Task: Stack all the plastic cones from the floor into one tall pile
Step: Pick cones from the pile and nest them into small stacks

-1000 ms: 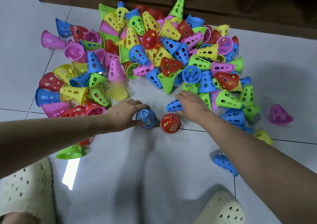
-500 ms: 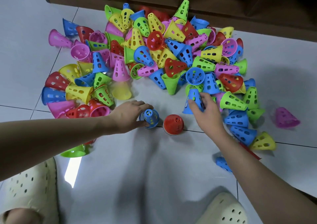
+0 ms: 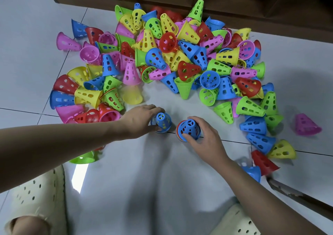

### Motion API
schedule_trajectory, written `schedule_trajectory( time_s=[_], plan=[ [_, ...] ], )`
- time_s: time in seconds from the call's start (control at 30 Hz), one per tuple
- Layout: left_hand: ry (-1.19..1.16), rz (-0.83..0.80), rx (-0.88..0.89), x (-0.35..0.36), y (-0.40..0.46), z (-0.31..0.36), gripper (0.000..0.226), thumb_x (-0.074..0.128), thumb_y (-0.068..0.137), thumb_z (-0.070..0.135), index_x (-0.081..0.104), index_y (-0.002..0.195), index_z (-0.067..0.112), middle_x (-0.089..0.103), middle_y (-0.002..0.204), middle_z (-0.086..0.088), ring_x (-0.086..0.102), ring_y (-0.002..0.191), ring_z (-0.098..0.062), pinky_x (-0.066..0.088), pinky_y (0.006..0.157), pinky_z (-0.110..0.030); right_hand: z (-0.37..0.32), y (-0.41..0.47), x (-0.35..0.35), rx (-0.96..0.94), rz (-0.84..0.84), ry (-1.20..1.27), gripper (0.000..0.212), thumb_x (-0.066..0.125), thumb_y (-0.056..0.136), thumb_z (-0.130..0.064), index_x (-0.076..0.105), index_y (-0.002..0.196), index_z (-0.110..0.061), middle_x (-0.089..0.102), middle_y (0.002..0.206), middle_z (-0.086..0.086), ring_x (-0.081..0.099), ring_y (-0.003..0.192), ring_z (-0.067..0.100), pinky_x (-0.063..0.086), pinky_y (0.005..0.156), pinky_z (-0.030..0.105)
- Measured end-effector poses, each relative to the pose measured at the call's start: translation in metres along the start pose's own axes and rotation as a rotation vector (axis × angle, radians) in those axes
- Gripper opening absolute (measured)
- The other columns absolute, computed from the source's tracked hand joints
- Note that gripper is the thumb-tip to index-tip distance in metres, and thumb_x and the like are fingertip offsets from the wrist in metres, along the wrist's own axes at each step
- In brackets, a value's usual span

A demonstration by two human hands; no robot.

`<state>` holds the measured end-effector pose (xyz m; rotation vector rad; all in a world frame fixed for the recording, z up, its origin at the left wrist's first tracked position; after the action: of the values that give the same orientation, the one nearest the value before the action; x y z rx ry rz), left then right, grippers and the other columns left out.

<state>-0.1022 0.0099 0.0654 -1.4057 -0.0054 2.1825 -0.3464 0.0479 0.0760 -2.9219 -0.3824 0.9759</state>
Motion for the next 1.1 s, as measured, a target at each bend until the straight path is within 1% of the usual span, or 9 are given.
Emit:
schedule_trajectory(
  time_s=[0.2,0.3,0.37,0.5,0.57,0.67,0.83,1.0,1.1],
  plan=[
    [0.187,0.025,0.064,-0.013,-0.001,-0.012,0.097,0.067,0.07,0.074,0.037,0.148,0.025,0.049,0.142,-0.004,0.048,0.129,-0.026,0.04,0.107,-0.04,0.013,0.001,0.004,0.009,-0.035,-0.033,0.05,0.076,0.086,-0.02,0.057,0.132,-0.021,0.06,0.127,-0.018,0.055,0.116,-0.004,0.044,0.1,0.015],
    [0.339,0.026,-0.158,-0.028,0.001,-0.037,0.123,0.04,0.058,0.1,0.02,0.155,0.028,0.03,0.155,-0.01,0.03,0.141,-0.033,0.024,0.118,-0.053,0.02,0.001,0.005,0.037,-0.051,-0.012,0.052,0.076,0.087,-0.02,0.057,0.135,-0.022,0.058,0.127,-0.02,0.049,0.114,-0.02,0.036,0.097,0.003],
    [0.296,0.112,-0.328,-0.037,0.004,-0.051,0.113,0.022,0.069,0.099,0.023,0.155,0.025,0.034,0.151,-0.017,0.033,0.138,-0.037,0.027,0.116,-0.053,0.023,0.003,0.006,0.038,-0.056,-0.028,0.052,0.076,0.087,-0.02,0.056,0.135,-0.022,0.059,0.129,-0.018,0.049,0.114,-0.016,0.034,0.097,0.001],
    [0.216,0.124,-0.503,-0.042,0.011,-0.067,0.089,0.024,0.087,0.083,0.034,0.146,0.017,0.048,0.137,-0.025,0.046,0.126,-0.04,0.038,0.106,-0.05,0.025,0.006,0.007,0.035,-0.061,-0.054,0.052,0.075,0.088,-0.021,0.055,0.135,-0.023,0.058,0.128,-0.017,0.05,0.114,-0.009,0.033,0.095,0.0],
    [0.161,0.094,-0.552,-0.04,0.013,-0.069,0.079,0.024,0.091,0.079,0.04,0.136,0.016,0.058,0.124,-0.021,0.058,0.106,-0.037,0.049,0.086,-0.046,0.025,0.007,0.007,0.035,-0.07,-0.06,0.051,0.075,0.088,-0.021,0.055,0.135,-0.022,0.058,0.127,-0.018,0.049,0.112,-0.01,0.032,0.093,-0.002],
    [0.018,0.145,-0.629,-0.037,0.015,-0.064,0.06,0.034,0.097,0.069,0.043,0.127,0.017,0.061,0.101,-0.012,0.055,0.079,-0.029,0.041,0.064,-0.037,0.026,0.008,0.006,0.042,-0.082,-0.05,0.051,0.076,0.087,-0.02,0.056,0.134,-0.022,0.059,0.126,-0.017,0.05,0.111,-0.013,0.032,0.092,-0.002],
    [-0.171,0.185,-0.694,-0.035,0.027,-0.06,0.046,0.057,0.096,0.047,0.041,0.126,0.016,0.058,0.098,-0.008,0.054,0.073,-0.027,0.039,0.062,-0.034,0.028,0.007,0.005,0.066,-0.094,-0.025,0.049,0.075,0.087,-0.018,0.056,0.132,-0.025,0.059,0.124,-0.023,0.047,0.11,-0.022,0.032,0.09,-0.002],
    [-0.341,0.112,-0.765,-0.021,0.031,-0.062,0.075,0.068,0.085,0.049,0.036,0.139,0.009,0.06,0.119,-0.014,0.059,0.091,-0.029,0.051,0.072,-0.035,0.029,0.008,0.005,0.05,-0.104,-0.023,0.049,0.075,0.087,-0.018,0.056,0.131,-0.025,0.057,0.123,-0.026,0.048,0.109,-0.022,0.033,0.089,-0.002],
    [-0.293,-0.022,-0.787,-0.007,0.024,-0.057,0.075,0.075,0.079,0.052,0.043,0.131,0.007,0.057,0.109,-0.011,0.056,0.094,-0.028,0.045,0.071,-0.034,0.031,0.007,0.005,0.045,-0.104,-0.028,0.05,0.075,0.087,-0.02,0.055,0.132,-0.027,0.058,0.126,-0.024,0.049,0.11,-0.02,0.034,0.09,0.0]
  ],
)
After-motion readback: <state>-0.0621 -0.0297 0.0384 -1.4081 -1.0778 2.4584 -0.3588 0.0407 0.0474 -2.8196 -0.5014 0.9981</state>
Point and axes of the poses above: each hand's wrist, its own y-axis towards the middle knuckle, its own x-axis out of the palm, z = x × y, the point moved 4 cm from there along y, towards the middle knuckle
